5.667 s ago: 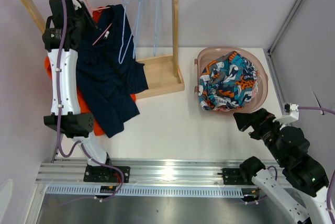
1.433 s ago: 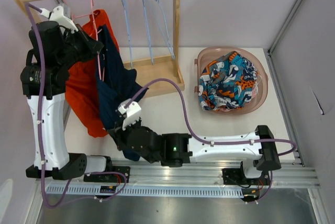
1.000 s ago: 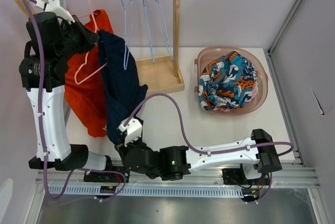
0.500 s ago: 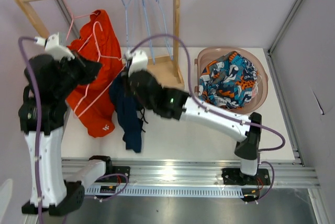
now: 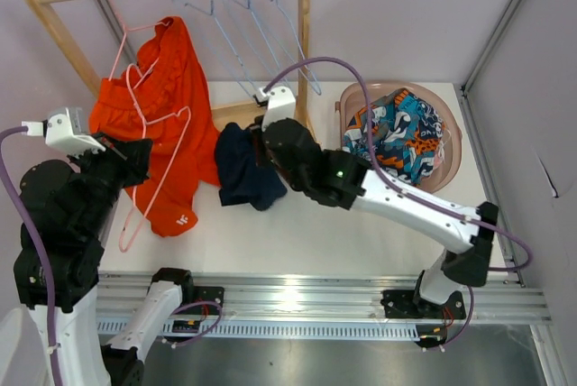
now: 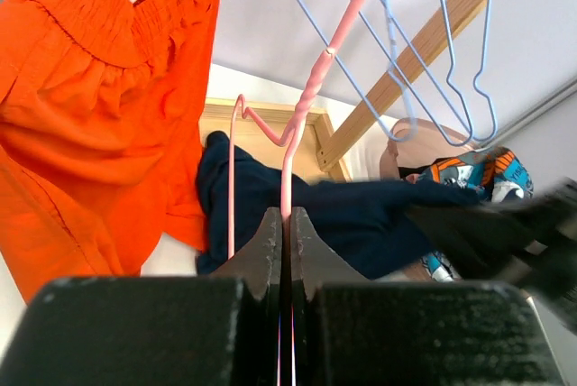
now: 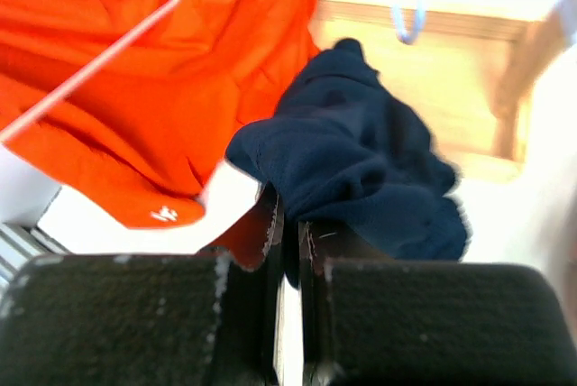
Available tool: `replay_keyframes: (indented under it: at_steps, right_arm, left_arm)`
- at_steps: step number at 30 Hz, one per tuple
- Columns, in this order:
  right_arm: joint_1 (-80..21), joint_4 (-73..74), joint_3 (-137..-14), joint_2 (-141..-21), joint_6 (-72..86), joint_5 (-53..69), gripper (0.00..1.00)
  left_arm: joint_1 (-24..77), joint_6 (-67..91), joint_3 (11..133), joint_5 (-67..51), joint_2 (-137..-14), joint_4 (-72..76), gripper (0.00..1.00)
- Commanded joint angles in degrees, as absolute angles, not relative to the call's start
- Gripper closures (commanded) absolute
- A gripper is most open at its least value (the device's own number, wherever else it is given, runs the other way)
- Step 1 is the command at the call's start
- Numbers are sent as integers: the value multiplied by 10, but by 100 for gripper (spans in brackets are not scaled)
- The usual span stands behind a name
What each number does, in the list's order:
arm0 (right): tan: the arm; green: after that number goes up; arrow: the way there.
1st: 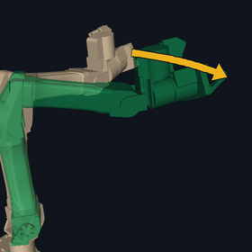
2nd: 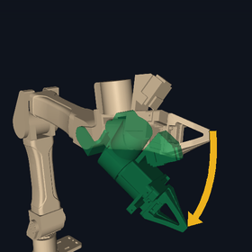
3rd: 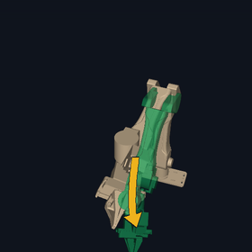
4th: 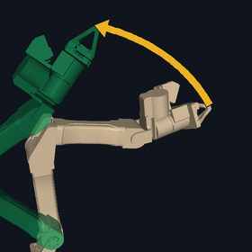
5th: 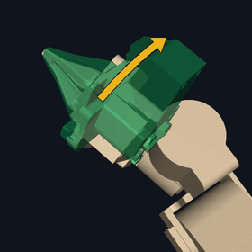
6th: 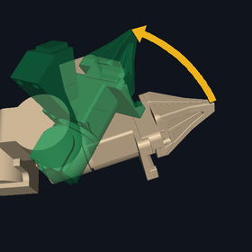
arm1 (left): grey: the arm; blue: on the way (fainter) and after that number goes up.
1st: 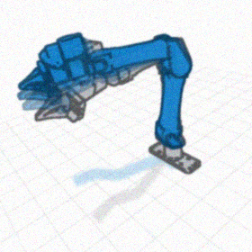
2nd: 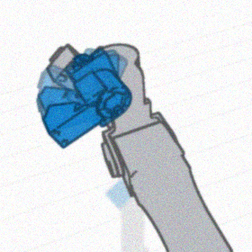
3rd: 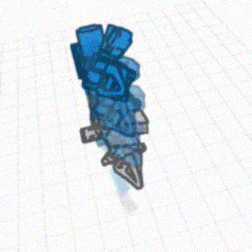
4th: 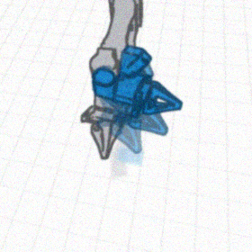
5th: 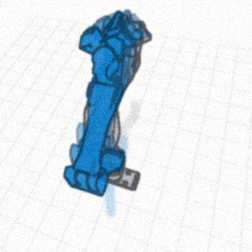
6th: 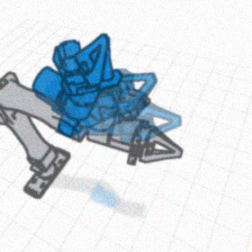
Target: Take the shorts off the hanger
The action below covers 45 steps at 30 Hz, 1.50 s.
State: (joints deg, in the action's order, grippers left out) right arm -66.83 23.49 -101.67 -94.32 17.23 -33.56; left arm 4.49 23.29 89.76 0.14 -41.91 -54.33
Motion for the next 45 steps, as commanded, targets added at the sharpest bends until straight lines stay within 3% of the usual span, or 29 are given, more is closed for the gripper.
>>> replay_keyframes:
  at_steps: [1,7,15,21,24,28,35,45]
  right_arm:
    - [-660,181,-1020,-826,136,-417,100]
    - [-558,208,-1113,-795,60,-409,100]
    - [-452,182,-1333,-866,-96,-389,100]
    - [-356,163,-1340,-868,-100,-360,100]
    - [-297,166,-1265,-833,-48,-332,100]
    - [-226,97,-978,-743,57,-261,100]
    - [-164,15,-620,-680,212,-175,100]
    - [-138,-41,-369,-721,433,-49,100]
  left_arm:
    - [47,227,889,14,-422,-517,100]
    - [47,226,842,9,-392,-501,100]
    - [47,207,807,13,-371,-504,100]
    - [47,200,793,21,-372,-503,100]
    - [47,204,792,21,-379,-495,100]
    - [47,210,795,18,-399,-473,100]
    - [47,203,867,42,-491,-442,100]
    - [46,200,1051,22,-690,-418,100]
